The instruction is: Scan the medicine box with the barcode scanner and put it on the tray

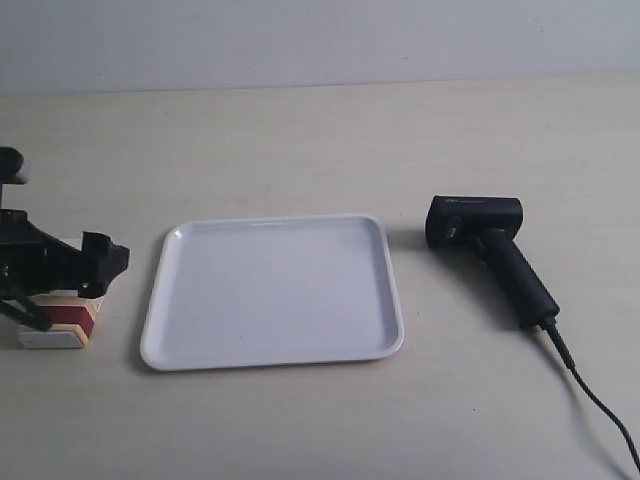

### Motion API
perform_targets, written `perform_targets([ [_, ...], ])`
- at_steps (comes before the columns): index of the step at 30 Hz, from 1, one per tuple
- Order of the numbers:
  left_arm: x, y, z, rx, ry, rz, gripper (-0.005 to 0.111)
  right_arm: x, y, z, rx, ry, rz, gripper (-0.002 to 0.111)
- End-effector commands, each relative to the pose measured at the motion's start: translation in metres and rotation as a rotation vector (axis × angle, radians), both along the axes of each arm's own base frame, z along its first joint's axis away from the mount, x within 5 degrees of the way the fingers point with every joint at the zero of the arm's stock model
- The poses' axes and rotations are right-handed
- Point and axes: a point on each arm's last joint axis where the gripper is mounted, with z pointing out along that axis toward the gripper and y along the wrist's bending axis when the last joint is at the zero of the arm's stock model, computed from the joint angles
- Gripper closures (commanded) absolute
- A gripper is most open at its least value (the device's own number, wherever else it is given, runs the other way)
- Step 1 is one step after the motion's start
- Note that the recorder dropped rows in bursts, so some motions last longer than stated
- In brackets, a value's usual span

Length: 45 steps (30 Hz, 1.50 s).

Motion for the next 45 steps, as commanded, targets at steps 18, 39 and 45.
perform_targets([
  [18,0.027,0.004,-0.050,0.057,-0.009,-0.056,0.002,0.000,0.000,0.002,-0.014,0.000,-0.004,0.108],
  [39,0.042,-0.095,0.047,0.063,-0.240,-1.016,0.107,0.129,0.062,-0.007,-0.281,0.613,0.331,0.093],
  [45,0.050,-0.109,0.039,-0.012,-0.229,-1.163,0.107,0.190,0.102,-0.064,-0.455,0.843,0.458,0.025],
])
